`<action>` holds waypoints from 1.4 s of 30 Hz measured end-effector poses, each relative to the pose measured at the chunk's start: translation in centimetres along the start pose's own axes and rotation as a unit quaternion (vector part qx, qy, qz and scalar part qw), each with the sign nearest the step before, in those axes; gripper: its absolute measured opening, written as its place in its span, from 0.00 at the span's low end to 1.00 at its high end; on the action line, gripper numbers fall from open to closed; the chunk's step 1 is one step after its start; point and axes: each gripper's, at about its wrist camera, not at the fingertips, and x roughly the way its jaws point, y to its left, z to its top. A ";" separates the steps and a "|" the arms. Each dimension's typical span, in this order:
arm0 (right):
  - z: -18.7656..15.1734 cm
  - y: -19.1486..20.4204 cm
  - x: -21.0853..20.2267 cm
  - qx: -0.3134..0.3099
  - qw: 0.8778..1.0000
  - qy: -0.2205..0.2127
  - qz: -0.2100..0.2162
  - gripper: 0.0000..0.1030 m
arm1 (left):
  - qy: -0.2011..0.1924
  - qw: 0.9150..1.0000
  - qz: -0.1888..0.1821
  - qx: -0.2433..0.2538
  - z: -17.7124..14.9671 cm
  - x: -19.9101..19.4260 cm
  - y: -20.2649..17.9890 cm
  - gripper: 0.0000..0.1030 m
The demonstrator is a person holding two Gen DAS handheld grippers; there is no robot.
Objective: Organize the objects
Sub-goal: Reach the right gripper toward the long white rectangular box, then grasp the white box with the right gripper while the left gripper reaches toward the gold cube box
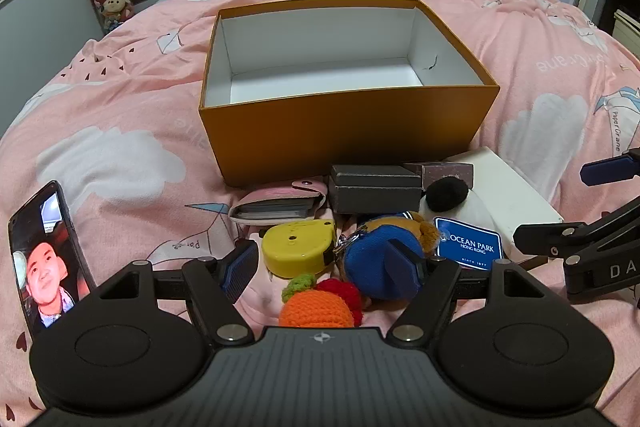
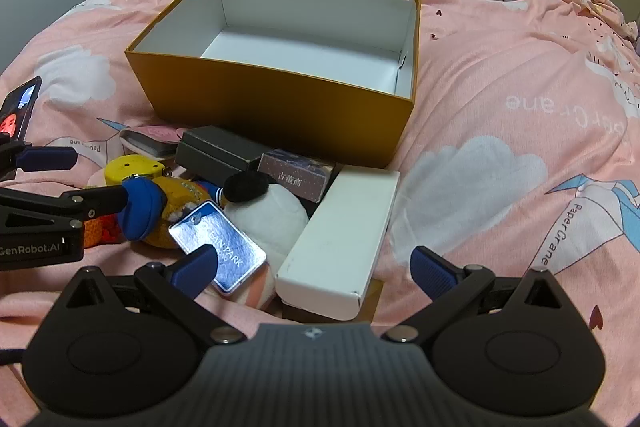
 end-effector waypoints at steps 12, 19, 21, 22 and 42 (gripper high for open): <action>0.0 -0.1 0.3 0.005 1.000 0.007 0.002 0.99 | 0.002 1.000 -0.006 0.004 -0.1 0.2 0.0 0.82; 1.3 -1.9 0.8 0.021 0.999 0.021 0.014 0.99 | -0.005 0.999 -0.030 -0.010 1.3 0.3 1.2 0.77; 2.2 -3.0 1.4 0.033 0.999 0.031 0.019 0.94 | 0.006 0.999 -0.039 -0.023 2.2 0.9 1.8 0.74; 2.6 -3.4 1.7 0.038 0.998 0.039 0.024 0.90 | 0.011 0.999 -0.045 -0.027 2.5 1.2 2.1 0.73; 5.2 -8.5 13.0 0.151 0.958 0.210 0.124 0.69 | 0.090 0.992 -0.056 -0.065 5.9 7.4 5.7 0.73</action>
